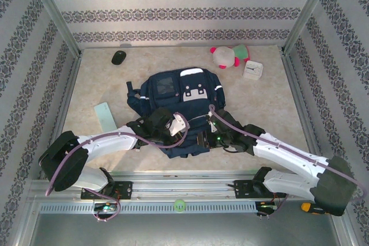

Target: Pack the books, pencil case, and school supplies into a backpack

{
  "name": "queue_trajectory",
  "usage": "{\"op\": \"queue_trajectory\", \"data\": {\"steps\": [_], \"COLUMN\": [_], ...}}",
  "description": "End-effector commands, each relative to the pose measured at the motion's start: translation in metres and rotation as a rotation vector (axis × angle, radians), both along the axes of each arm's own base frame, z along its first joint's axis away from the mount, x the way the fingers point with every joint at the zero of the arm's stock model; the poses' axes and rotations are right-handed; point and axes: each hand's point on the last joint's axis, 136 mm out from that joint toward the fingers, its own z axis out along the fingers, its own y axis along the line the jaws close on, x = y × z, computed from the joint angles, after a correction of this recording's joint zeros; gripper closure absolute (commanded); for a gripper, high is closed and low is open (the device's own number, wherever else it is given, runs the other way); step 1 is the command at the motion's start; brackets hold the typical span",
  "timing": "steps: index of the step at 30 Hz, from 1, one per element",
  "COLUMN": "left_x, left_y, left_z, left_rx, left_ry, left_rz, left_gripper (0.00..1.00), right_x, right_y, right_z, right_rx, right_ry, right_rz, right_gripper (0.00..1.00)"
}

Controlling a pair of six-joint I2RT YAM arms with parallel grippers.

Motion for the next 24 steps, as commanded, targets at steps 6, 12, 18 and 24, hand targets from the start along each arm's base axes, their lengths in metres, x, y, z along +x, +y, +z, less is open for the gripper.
{"op": "queue_trajectory", "data": {"steps": [6,12,18,24], "left_x": [0.005,0.006,0.005,0.003], "left_y": [-0.003,-0.007,-0.009,-0.002], "left_z": [0.017,0.019,0.023,0.021], "left_rx": [-0.046,-0.061,-0.066,-0.021], "left_ry": [-0.043,-0.046,-0.050,-0.061], "left_rz": [0.021,0.012,-0.008,-0.018], "left_gripper": [1.00,1.00,1.00,1.00], "right_x": [0.000,0.005,0.014,0.021], "right_y": [-0.005,0.002,0.009,-0.007], "right_z": [0.003,0.006,0.004,-0.001], "right_rx": [0.106,0.108,0.079,-0.029], "right_ry": [0.065,0.058,0.034,0.018], "right_rz": [-0.098,-0.064,-0.024,-0.026], "right_gripper": [0.57,0.71,0.72,1.00]}}
